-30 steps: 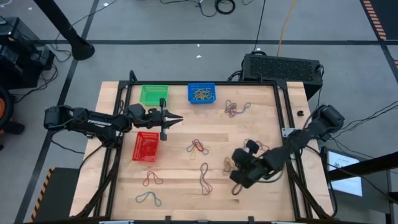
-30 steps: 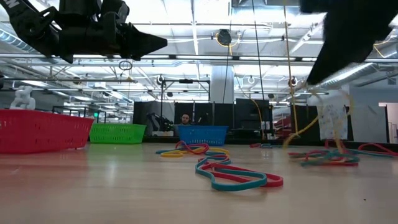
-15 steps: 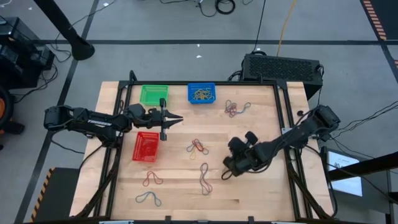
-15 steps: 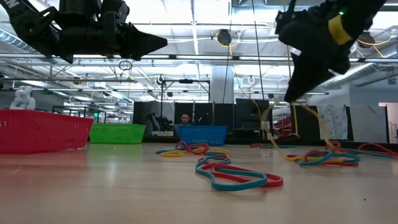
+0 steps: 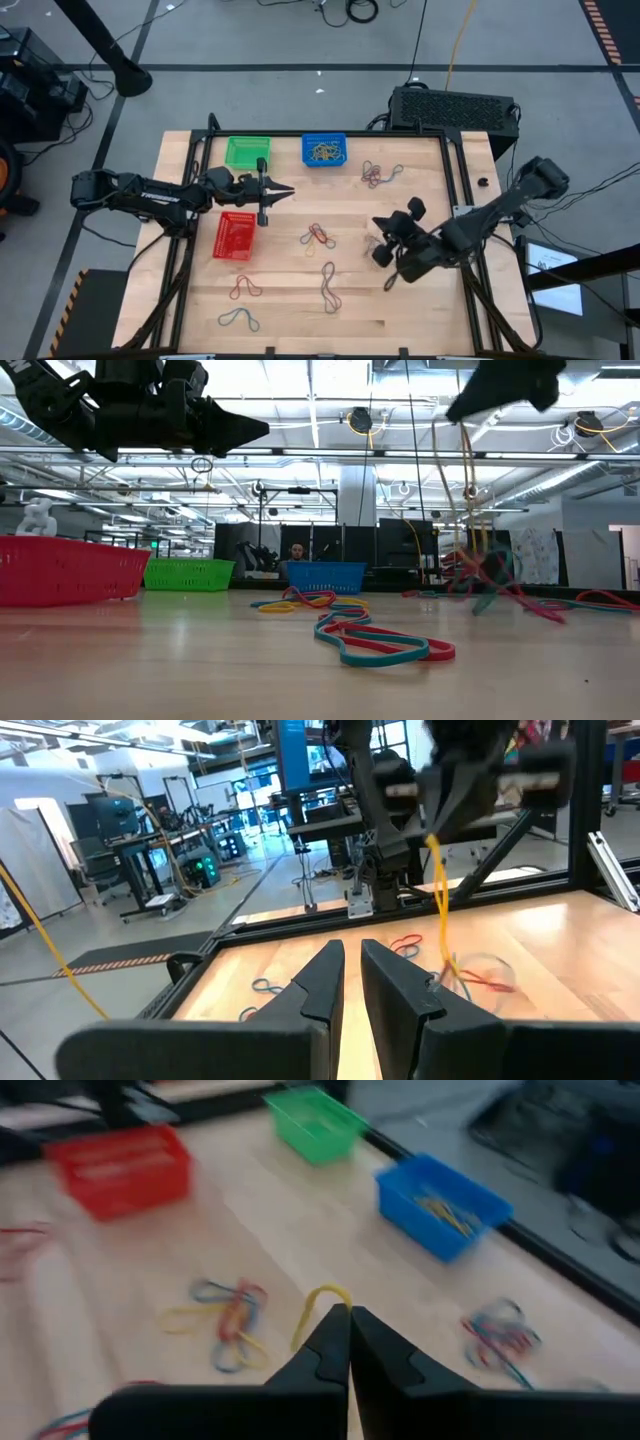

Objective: Sort rubber bands into baskets
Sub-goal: Put the yellow rubber band into the blue bin

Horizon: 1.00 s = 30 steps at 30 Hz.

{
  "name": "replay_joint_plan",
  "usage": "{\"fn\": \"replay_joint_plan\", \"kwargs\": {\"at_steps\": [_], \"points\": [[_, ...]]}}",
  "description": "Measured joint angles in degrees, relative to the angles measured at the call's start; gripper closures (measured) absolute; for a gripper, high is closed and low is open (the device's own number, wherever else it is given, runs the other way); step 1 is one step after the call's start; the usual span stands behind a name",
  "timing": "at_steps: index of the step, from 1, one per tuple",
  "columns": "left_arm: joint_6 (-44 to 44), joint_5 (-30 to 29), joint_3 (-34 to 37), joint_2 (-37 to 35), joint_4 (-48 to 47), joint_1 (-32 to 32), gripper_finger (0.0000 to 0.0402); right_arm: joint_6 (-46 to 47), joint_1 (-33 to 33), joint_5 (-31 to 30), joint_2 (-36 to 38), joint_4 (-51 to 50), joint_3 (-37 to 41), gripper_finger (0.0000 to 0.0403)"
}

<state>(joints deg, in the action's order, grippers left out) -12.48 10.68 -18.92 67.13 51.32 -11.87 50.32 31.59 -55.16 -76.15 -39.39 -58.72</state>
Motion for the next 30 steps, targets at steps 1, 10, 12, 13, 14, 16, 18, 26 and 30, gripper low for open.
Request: {"fn": "replay_joint_plan", "kwargs": {"at_steps": [1, 10, 12, 13, 14, 16, 18, 26, 30], "points": [[-0.01, 0.01, 0.0, 0.0, -0.01, 0.0, 0.0355, -2.6, 0.5, -0.02, 0.96, 2.18, 0.0, 0.0403], [-0.5, 0.0, 0.0, 0.0, -0.5, -0.01, 0.0355, -13.65, 7.12, 8.77, 5.09, 18.72, -0.22, 0.0403], [-1.34, 0.0, 0.0, 0.0, -0.49, -0.03, 0.0355, -6.69, 5.98, 8.07, 3.02, 11.89, -0.19, 0.0403], [-1.58, 0.0, 0.0, 0.0, -0.49, -0.03, 0.0355, -2.11, 4.82, 7.75, 1.39, 7.53, -0.1, 0.0403], [-1.61, 0.0, 0.0, 0.0, -0.49, -0.03, 0.0355, 2.51, 3.62, 8.05, -0.5, 3.74, -0.01, 0.0403], [-1.54, 0.0, 0.0, 0.0, -0.49, -0.05, 0.0355, 9.12, 1.42, 10.4, -4.5, -1.33, 0.07, 0.0403], [-1.51, 0.0, 0.0, 0.0, -0.52, -0.05, 0.0355, 11.83, -0.41, 14.21, -8.08, -2.67, 0.06, 0.0403], [-1.48, 0.0, 0.0, 0.0, -0.73, -0.05, 0.0355, 2.41, -6.83, 38.28, -18.34, 11.51, 0.04, 0.0403], [-1.43, 0.0, -0.08, 0.0, -1.08, -0.05, 0.0355, -1.8, -7.69, 43.08, -18.99, 17.11, 0.04, 0.0403]]}}
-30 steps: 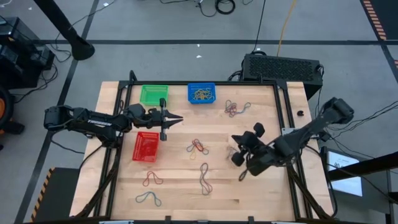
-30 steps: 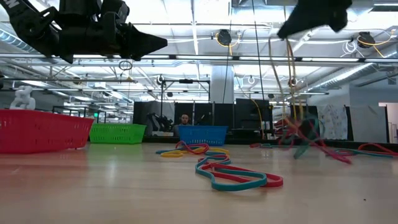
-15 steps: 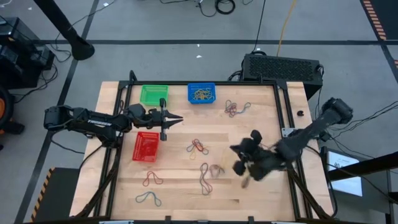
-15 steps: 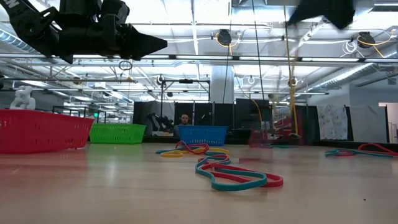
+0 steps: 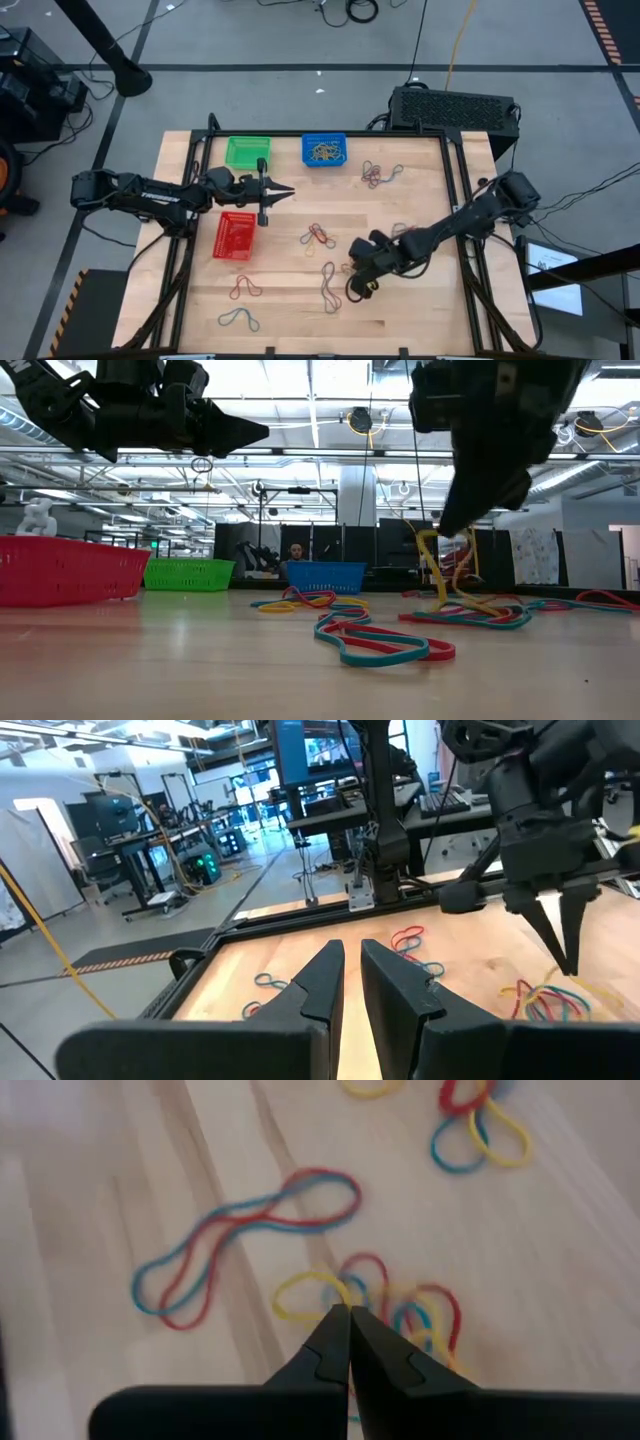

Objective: Sort rubber bands into baskets
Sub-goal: Put the yellow rubber band into the blue bin

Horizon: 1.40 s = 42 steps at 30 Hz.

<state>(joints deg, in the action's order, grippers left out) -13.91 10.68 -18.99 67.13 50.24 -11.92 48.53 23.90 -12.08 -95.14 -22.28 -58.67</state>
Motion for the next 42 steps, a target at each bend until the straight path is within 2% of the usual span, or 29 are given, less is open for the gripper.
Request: {"fn": "replay_joint_plan", "kwargs": {"at_steps": [5, 14, 21, 26, 32, 38, 42], "points": [[0.01, 0.0, -0.06, 0.0, -0.02, 0.0, 0.0355, -1.11, -0.33, -2.52, 3.63, -0.21, 0.0, 0.0403], [0.0, 0.0, -0.08, 0.0, -0.19, 0.0, 0.0355, -3.82, -0.33, -21.49, 12.12, -0.92, -0.09, 0.0403], [0.0, -0.02, -0.08, 0.0, -0.22, 0.0, 0.0355, -1.53, -0.3, -22.64, 13.19, -7.02, -0.09, 0.0403], [0.0, -0.02, -0.1, 0.0, -0.24, 0.0, 0.0355, -1.24, -0.41, -26.86, 13.16, -7.97, -0.07, 0.0403], [0.0, -0.02, -0.12, 0.0, -0.24, 0.0, 0.0355, -1.0, -1.45, -25.91, 11.23, -8.43, -0.07, 0.0403], [0.0, -0.02, -0.12, 0.0, -0.23, 0.0, 0.0355, 1.91, -2.09, -15.44, 7.2, -8.49, -0.04, 0.0403], [0.0, -0.02, -0.14, 0.0, -0.23, 0.0, 0.0355, 3.43, -2.04, -14.48, 5.97, -8.84, -0.02, 0.0403]]}}
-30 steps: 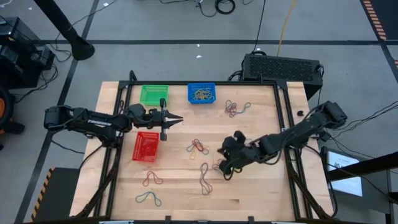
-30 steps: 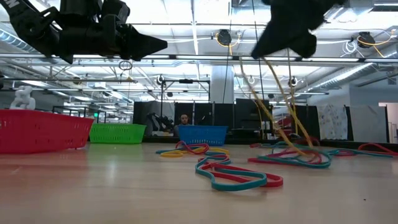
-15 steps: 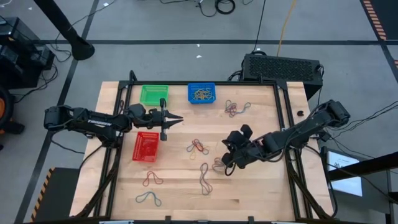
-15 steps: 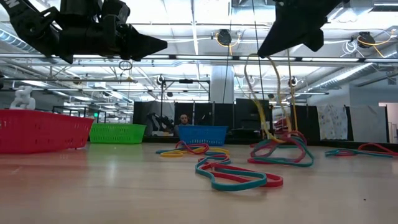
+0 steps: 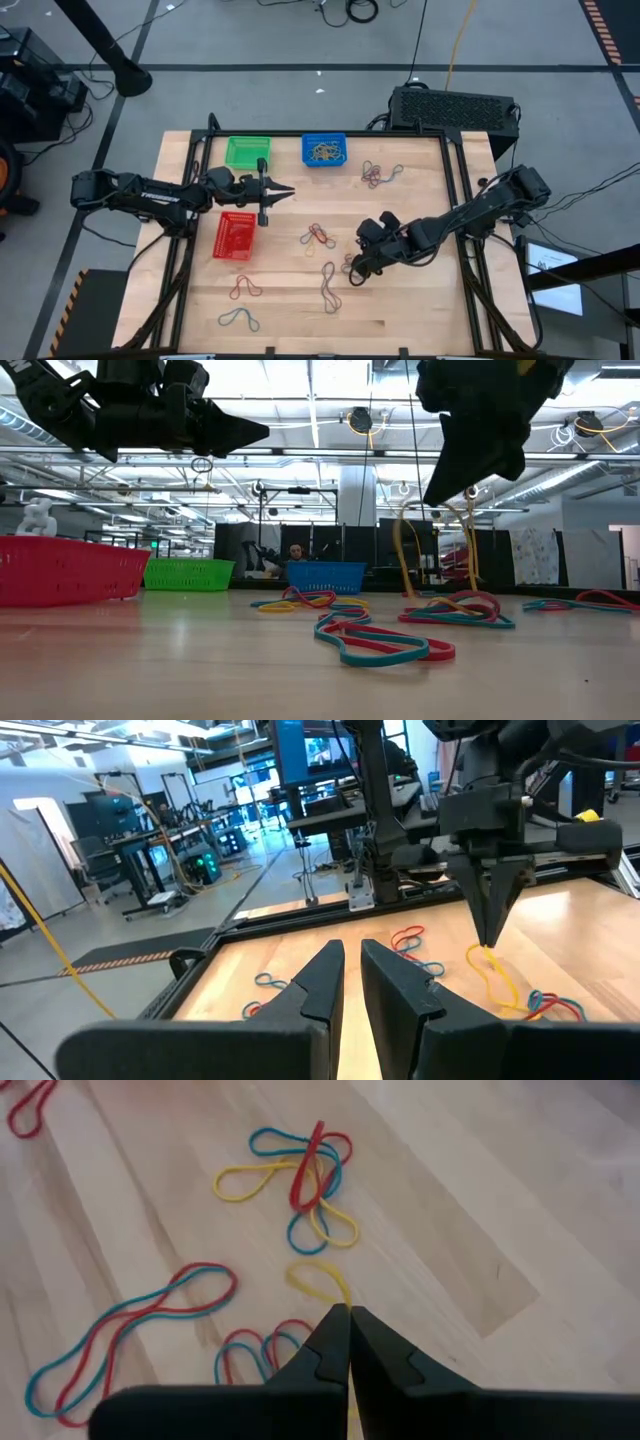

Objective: Sort rubber bands into baskets
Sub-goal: Put the yellow rubber band into the blue bin

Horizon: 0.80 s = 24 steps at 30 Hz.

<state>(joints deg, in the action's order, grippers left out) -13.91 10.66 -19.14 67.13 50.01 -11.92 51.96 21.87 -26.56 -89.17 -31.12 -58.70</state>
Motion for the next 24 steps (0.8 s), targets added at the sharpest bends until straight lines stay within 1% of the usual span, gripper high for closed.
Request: {"fn": "replay_joint_plan", "kwargs": {"at_steps": [9, 14, 18, 22, 24], "points": [[0.17, 0.0, -0.02, 0.0, 0.01, 0.07, 0.0355, -0.08, -0.03, -0.32, -0.07, -0.38, 0.0, 0.0403], [1.84, 0.21, -0.02, 0.0, 0.01, 0.07, 0.0355, -0.5, -0.04, -0.29, -0.17, -0.48, 0.0, 0.0403], [4.75, 1.86, -0.02, 0.0, -0.01, 0.07, 0.0355, -0.49, -0.04, -0.34, -0.17, -0.48, 0.0, 0.0403], [8.73, 5.41, -0.02, 0.09, 0.25, 0.52, 0.0355, -0.57, -0.32, -0.49, -0.19, -0.46, 0.0, 0.0403], [9.18, 5.86, -0.02, 1.28, 2.29, 1.8, 0.0355, -0.93, -0.57, -0.57, -0.2, -0.46, 0.0, 0.0403]]}}
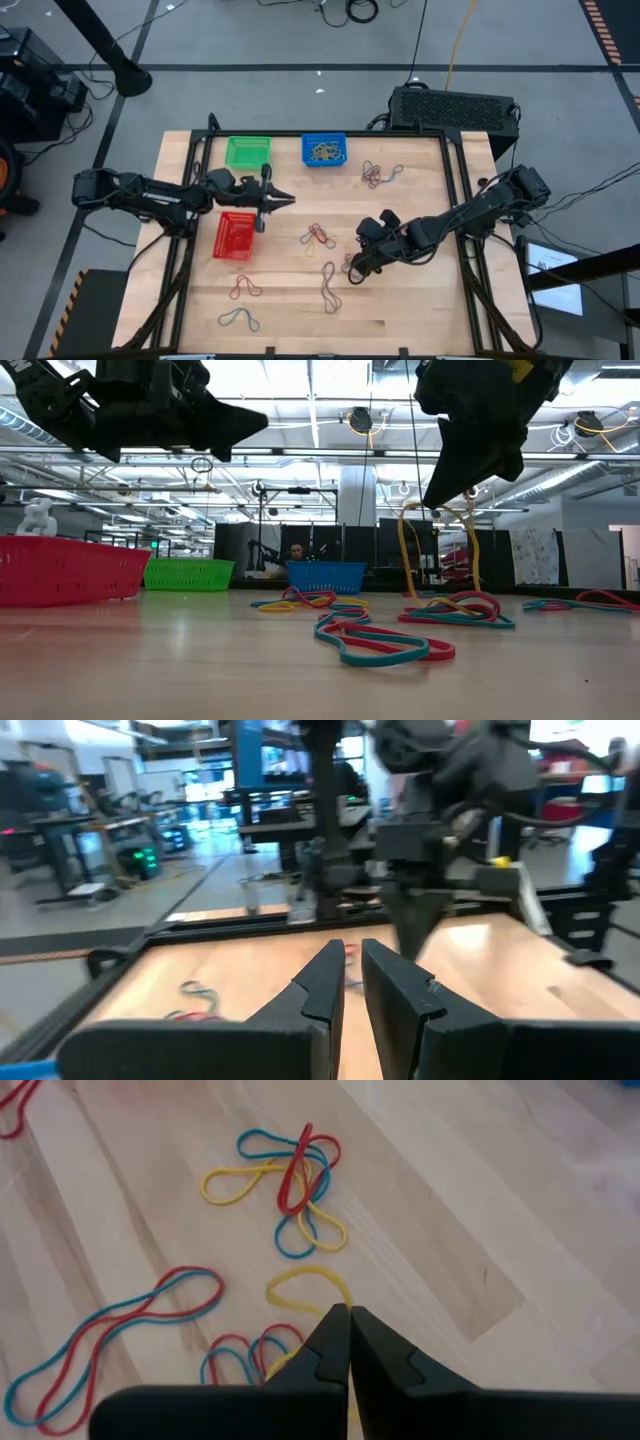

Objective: Sort rubber bands into baskets
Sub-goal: Put the yellow rubber band into the blue bin

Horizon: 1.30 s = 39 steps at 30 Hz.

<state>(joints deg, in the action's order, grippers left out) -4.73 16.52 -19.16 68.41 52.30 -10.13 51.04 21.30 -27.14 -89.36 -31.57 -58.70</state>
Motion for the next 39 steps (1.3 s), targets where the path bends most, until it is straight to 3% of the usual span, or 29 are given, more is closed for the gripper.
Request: {"fn": "replay_joint_plan", "kwargs": {"at_steps": [8, 15, 23, 31, 39], "points": [[1.37, -0.02, -4.08, 11.32, 2.79, 6.88, 0.0341, -1.9, -0.24, -1.74, 0.0, 0.07, 0.0, 0.0403], [1.49, -1.4, -14.7, 25.6, 2.46, 12.79, 0.0262, -2.68, -0.22, -1.68, 0.0, 0.22, 0.0, 0.0403], [2.99, -10.49, -29.24, 35.19, -13.0, 16.61, 0.0185, -3.74, -0.22, -1.59, 0.0, 0.31, 0.0, 0.0403], [4.6, -12.44, -35.94, 41.28, -17.48, 16.22, 0.0178, -6.57, -0.2, -1.42, 0.0, 3.74, 0.0, 0.0403], [5.44, -13.44, -36.24, 42.11, -17.95, 16.15, 0.0178, -7.6, -0.13, -0.44, 0.0, 5.11, 0.0, 0.0403]]}}
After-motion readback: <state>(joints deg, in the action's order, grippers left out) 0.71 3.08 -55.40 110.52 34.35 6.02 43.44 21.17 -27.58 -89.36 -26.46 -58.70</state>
